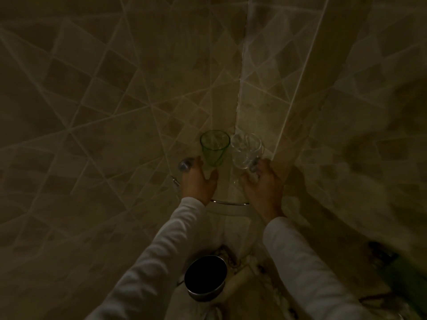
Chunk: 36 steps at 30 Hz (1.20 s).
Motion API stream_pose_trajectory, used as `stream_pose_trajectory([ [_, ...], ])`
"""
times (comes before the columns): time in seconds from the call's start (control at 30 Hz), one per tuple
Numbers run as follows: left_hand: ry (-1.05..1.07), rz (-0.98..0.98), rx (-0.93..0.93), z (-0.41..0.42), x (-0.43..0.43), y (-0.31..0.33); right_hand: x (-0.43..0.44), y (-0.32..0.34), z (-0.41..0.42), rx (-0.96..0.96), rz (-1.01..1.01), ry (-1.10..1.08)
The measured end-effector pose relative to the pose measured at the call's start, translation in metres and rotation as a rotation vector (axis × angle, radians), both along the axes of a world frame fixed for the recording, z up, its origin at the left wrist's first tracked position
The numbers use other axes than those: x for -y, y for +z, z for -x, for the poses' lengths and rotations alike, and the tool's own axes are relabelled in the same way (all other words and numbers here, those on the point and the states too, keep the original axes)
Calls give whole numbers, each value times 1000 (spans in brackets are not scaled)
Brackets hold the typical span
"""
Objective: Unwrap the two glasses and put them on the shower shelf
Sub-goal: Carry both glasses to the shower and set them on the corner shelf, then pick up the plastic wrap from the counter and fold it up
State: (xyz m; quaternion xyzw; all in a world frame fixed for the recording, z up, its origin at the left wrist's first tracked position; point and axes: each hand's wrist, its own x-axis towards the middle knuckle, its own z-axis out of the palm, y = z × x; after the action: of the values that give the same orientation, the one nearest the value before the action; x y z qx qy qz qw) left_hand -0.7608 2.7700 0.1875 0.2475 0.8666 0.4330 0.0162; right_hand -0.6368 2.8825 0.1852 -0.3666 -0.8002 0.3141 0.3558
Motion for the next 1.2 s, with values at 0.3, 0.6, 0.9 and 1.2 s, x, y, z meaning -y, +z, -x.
stream_pose_trajectory([
  [0.3,-37,-13,-350,-60,33,-26,38,-34,-47,28,-408,245],
  [0.6,26,83,-507,-95,105,-60,101,-58,-63,32,-371,524],
  [0.9,668,631,-205,-112,315,-83,243,-83,7,267,-393,945],
  [1.2,1176,838,178,-228,565,-111,480,-115,16,362,-519,1418],
])
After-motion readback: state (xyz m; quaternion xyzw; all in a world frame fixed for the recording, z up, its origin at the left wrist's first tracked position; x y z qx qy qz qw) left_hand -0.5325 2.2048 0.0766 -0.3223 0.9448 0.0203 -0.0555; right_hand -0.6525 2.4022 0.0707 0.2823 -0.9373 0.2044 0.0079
